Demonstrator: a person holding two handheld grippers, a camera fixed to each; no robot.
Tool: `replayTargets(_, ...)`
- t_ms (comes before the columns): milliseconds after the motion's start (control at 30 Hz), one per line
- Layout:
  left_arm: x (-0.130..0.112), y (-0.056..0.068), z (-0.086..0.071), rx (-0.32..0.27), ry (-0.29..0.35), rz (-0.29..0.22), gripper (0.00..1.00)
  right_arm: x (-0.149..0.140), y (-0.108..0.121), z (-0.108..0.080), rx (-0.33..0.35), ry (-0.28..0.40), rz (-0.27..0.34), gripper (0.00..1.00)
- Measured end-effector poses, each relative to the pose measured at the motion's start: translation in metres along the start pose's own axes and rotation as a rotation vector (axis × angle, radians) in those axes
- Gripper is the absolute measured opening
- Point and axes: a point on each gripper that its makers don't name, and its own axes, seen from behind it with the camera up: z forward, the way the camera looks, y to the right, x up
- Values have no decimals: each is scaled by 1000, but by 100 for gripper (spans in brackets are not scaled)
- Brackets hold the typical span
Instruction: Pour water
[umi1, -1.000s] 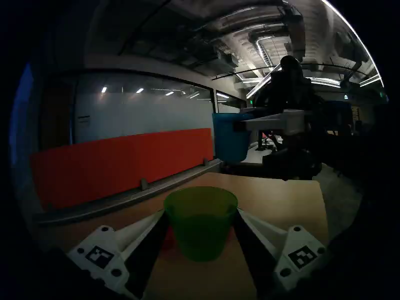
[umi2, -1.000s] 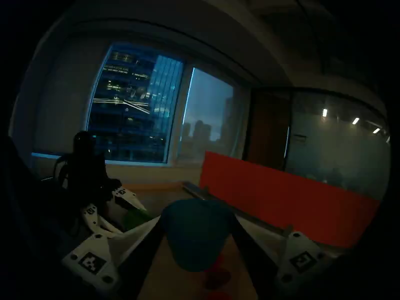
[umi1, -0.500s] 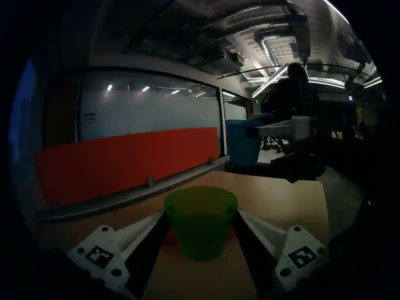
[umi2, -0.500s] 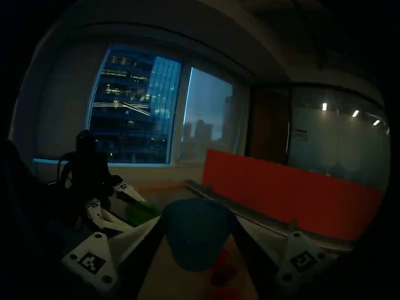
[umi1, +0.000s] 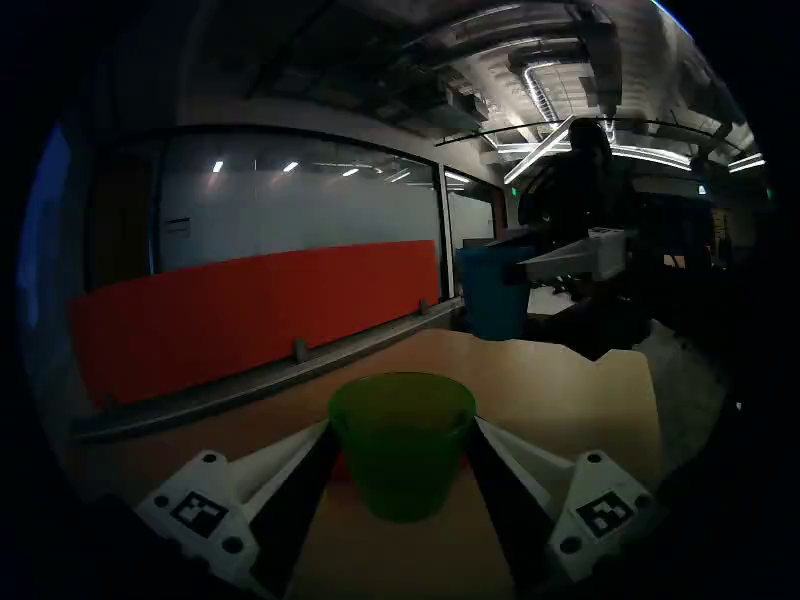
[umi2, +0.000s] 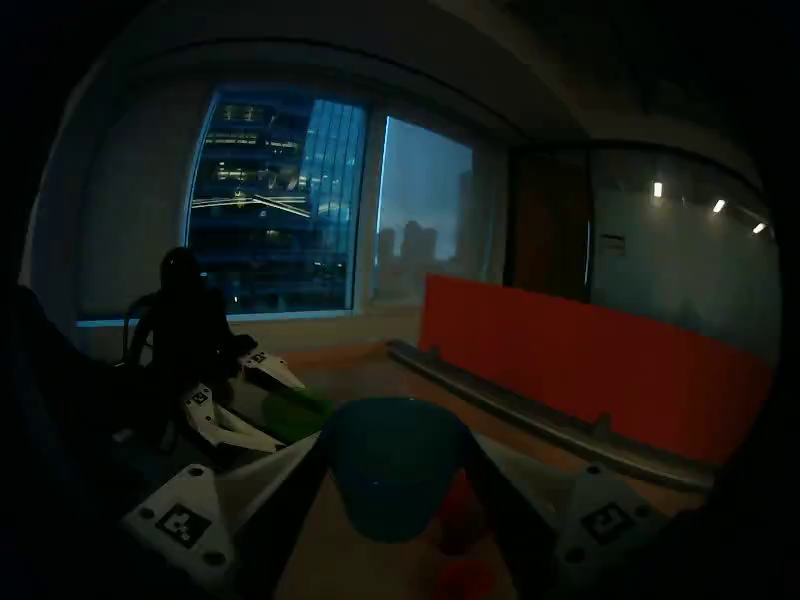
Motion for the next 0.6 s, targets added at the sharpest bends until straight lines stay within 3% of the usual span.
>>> replayTargets(600, -38, -5, 11, -25, -127, 17, 85, -46, -5, 10, 67, -123, -14, 93)
